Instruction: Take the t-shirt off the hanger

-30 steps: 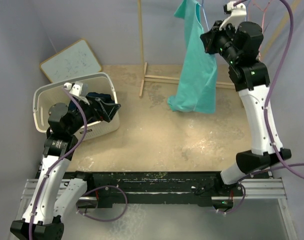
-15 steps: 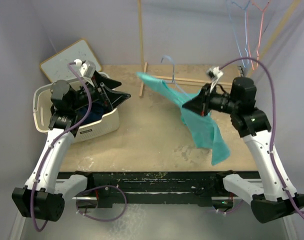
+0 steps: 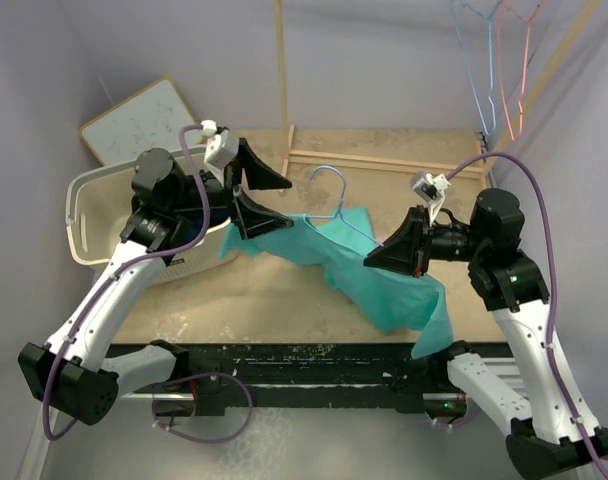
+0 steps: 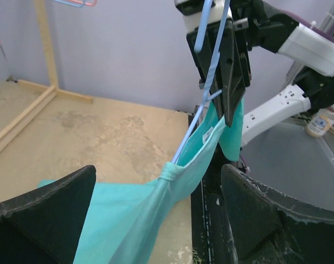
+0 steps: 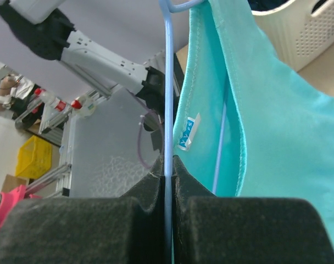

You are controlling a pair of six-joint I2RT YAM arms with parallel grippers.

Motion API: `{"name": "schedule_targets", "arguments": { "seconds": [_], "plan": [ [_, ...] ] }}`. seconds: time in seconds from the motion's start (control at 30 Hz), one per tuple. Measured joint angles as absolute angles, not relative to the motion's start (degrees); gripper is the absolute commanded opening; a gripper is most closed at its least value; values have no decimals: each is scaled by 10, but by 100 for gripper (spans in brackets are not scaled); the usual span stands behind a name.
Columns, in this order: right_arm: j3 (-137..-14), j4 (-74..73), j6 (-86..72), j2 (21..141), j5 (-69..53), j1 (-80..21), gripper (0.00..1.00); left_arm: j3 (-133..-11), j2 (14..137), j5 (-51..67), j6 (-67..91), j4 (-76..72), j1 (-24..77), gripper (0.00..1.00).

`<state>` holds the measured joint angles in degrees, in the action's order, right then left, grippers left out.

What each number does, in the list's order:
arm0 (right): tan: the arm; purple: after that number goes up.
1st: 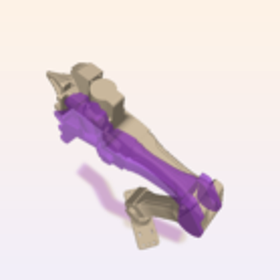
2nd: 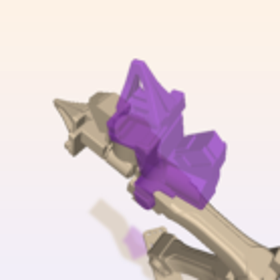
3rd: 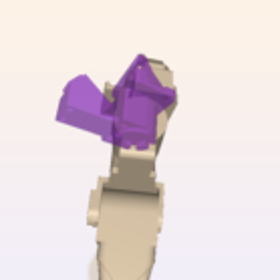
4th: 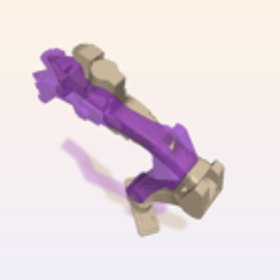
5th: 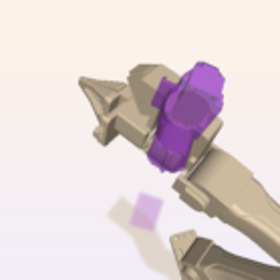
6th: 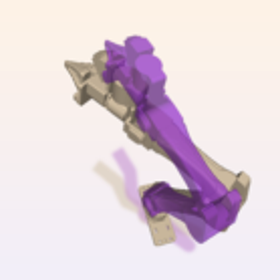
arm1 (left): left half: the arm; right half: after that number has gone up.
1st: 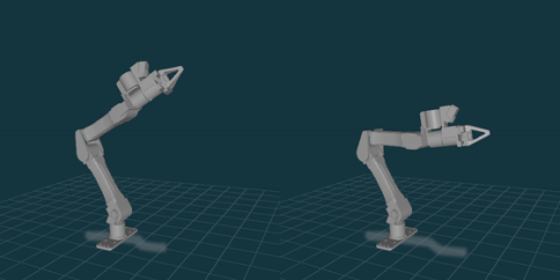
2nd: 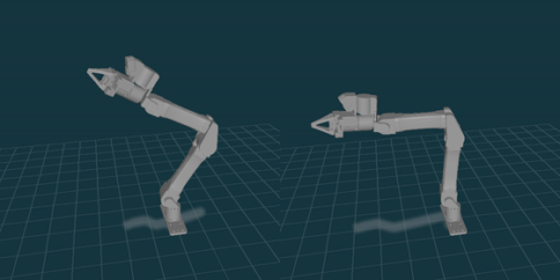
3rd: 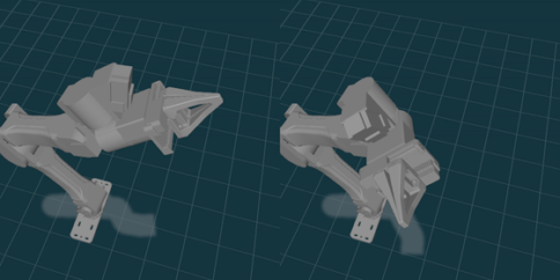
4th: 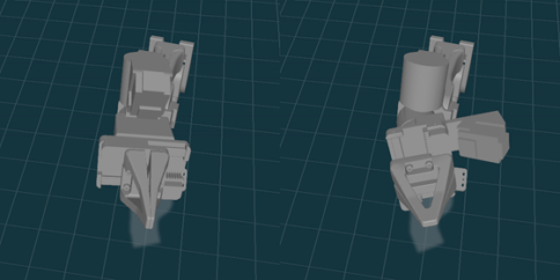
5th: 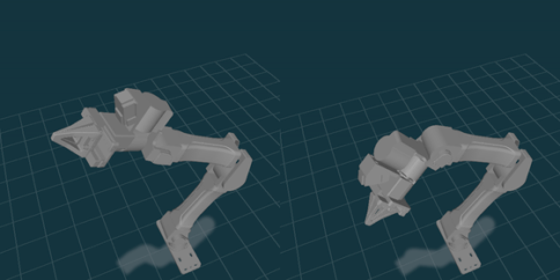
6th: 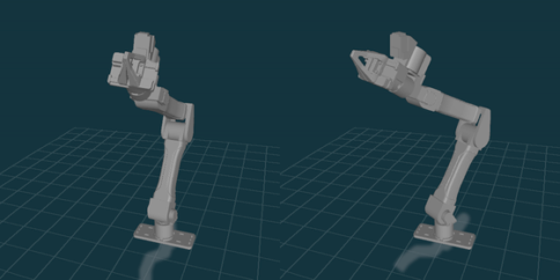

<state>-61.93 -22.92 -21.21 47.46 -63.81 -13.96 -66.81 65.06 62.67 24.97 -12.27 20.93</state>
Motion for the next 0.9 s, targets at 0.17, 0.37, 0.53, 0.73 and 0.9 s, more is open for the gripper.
{"name": "schedule_targets", "arguments": {
  "seconds": [0.17, 0.37, 0.53, 0.73, 0.9],
  "plan": [
    [-622, -217, -225, 476, -673, -140, 0, -668, 661, 641, 221, -98, 232, 89],
    [-622, -204, -241, 478, -688, -140, 0, -668, 666, 656, 204, -93, 249, 72],
    [-622, -186, -259, 479, -690, -140, 0, -668, 680, 667, 197, -82, 271, 50],
    [-622, -173, -272, 484, -689, -139, 0, -670, 697, 688, 180, -71, 287, 0],
    [-633, -191, -262, 493, -671, -137, 45, -696, 699, 677, 143, -20, 288, 0]
  ]
}}
